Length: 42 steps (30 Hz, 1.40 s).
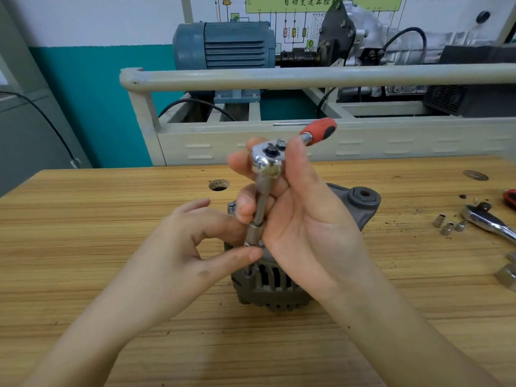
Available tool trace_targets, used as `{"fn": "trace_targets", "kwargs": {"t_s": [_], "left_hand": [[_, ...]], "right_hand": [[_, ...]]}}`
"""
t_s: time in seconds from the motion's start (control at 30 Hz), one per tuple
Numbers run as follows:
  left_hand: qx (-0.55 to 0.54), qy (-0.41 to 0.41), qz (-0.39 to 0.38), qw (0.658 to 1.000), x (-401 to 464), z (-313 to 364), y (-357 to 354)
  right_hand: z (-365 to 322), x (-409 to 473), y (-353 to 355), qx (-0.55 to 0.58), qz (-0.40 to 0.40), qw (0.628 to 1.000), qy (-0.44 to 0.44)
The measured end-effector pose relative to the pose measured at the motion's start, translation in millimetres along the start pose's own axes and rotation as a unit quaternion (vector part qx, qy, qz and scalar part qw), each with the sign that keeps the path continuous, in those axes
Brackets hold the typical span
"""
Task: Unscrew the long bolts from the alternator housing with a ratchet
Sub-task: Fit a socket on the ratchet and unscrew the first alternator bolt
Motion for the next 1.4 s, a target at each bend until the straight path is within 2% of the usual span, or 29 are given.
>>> {"fn": "trace_targets", "kwargs": {"t_s": [0.2, 0.27, 0.33, 0.5, 0.67, 0.87, 1.07, 1.17, 1.23, 1.4], "left_hand": [[0.053, 0.017, 0.035, 0.998, 0, 1, 1], [0.049, 0.016, 0.034, 0.998, -1, 2, 1], [0.046, 0.009, 0.033, 0.998, -1, 3, 2], [0.017, -0.020, -0.028, 0.999, 1, 4, -1], [0.037, 0.000, 0.021, 0.999, -2, 1, 2], [0.058, 0.007, 0.037, 0.998, -2, 4, 1], [0.011, -0.028, -0.030, 0.999, 1, 4, 0], [0.000, -0.024, -0.017, 1.000, 1, 0, 1], [0.026, -0.024, 0.009, 0.999, 0, 2, 2], [0.210, -0.028, 0.045, 0.976, -2, 10, -2]], "right_hand": [[-4, -3, -1, 0.026, -0.003, 0.999, 0.042], [-3, -3, -2, 0.040, -0.009, 0.998, 0.040], [-2, -2, -5, 0.008, -0.014, 1.000, 0.025], [2, 0, -10, -0.016, -0.036, 0.999, -0.002], [0, -1, -8, -0.019, -0.017, 1.000, 0.015], [-5, -5, -5, -0.010, 0.000, 0.999, 0.038], [-1, 1, -8, -0.016, -0.026, 0.999, -0.011], [0, 1, -8, 0.005, -0.036, 0.999, -0.009], [0, 1, -7, 0.007, -0.038, 0.999, 0.008], [-6, -3, -1, 0.003, -0.021, 0.999, 0.033]]}}
Point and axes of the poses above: each hand's wrist, its own x-axis towards the middle knuckle, its own y-axis out of the back of the hand, z = x × y, the point moved 6 cm from there along x, towards the middle knuckle, and after that the axes turned 14 degrees about -z, right-handed, at the moved point
